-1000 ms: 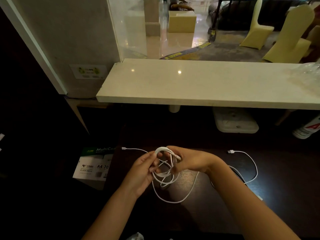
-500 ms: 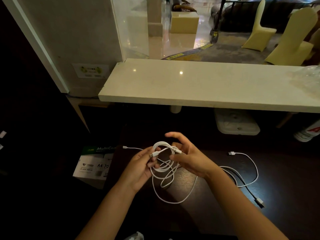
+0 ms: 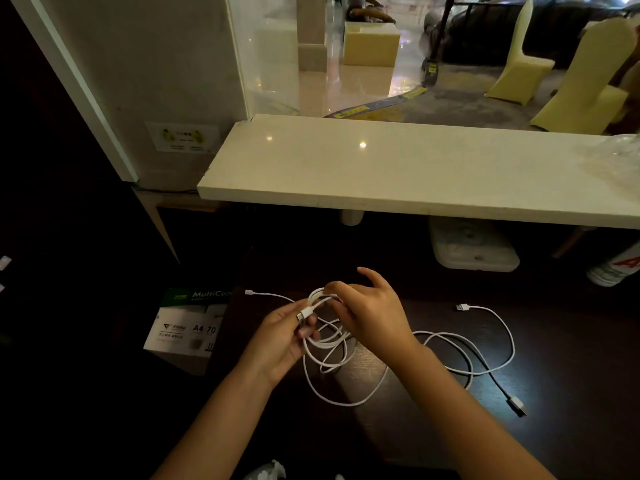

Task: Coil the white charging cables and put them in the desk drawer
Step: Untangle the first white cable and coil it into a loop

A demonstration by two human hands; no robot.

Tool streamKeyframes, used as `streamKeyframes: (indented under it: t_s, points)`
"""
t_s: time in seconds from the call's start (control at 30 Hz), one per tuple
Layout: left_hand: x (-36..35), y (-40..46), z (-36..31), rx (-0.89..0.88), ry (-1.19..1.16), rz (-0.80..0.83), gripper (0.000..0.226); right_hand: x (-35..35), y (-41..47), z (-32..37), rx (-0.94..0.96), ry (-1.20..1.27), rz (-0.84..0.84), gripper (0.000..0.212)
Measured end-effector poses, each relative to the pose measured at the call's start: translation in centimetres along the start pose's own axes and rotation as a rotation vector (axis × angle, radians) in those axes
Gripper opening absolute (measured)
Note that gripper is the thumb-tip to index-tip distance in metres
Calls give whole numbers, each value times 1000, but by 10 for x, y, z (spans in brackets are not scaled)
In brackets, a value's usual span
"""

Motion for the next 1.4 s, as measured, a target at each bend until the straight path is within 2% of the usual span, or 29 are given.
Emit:
streamKeyframes:
  t_s: [0.13,0.23,0.27,0.33,0.37,0.43,0.57,0.67,0.73,0.8,0.9,0.97,1.0,1.2,1.3,1.4]
  points:
    - [-3,-1,-1,6,-1,12,26,7,-6,4,31,-19,-114,14]
    - [-4,1,-1,-2,9,6,24,15,-4,0,-139,139,-239,10]
    - [-3,2,-2,-7,18,-2,24,17,-1,-4,-237,289,-260,9]
    - [1,4,-2,-8,37,-24,25,20,4,-18,-495,745,-273,3]
    - [3,4,-2,-5,43,-30,25,18,5,-24,-624,970,-272,10]
    - [5,4,-3,-3,56,-22,24,19,3,-35,-774,1216,-300,14]
    - [2,1,-4,9,77,22,22,22,-7,-62,-910,1358,-418,14]
    - [0,-1,-5,12,40,60,22,27,-16,-84,-1003,1292,-479,13]
    - [-1,-1,-8,4,19,77,22,29,-16,-90,-987,1187,-424,14]
    - [-5,-2,-9,3,23,105,22,30,-9,-89,-892,947,-280,17]
    - [-9,-5,-9,13,91,141,23,19,11,-72,-657,549,144,18]
    - [-11,-6,-7,26,144,163,23,7,16,-57,-529,465,397,18]
    - [-11,-7,-6,33,164,175,24,4,18,-51,-480,450,468,19]
    - [-6,-6,2,73,234,189,25,-8,21,-39,-333,385,675,21]
    - [-6,-7,5,69,279,192,25,-17,15,-42,-357,388,730,22]
    - [-4,-7,6,60,276,180,18,-22,9,-42,-406,518,758,25]
Point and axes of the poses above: each hand's wrist, its own y-axis towards the middle knuckle, its own x-axis out of the back of the hand, z = x × y, the point moved 8 cm from there along y, towards the middle knuckle, and after that the axes turned 3 degrees about y, right-handed, at the moved point
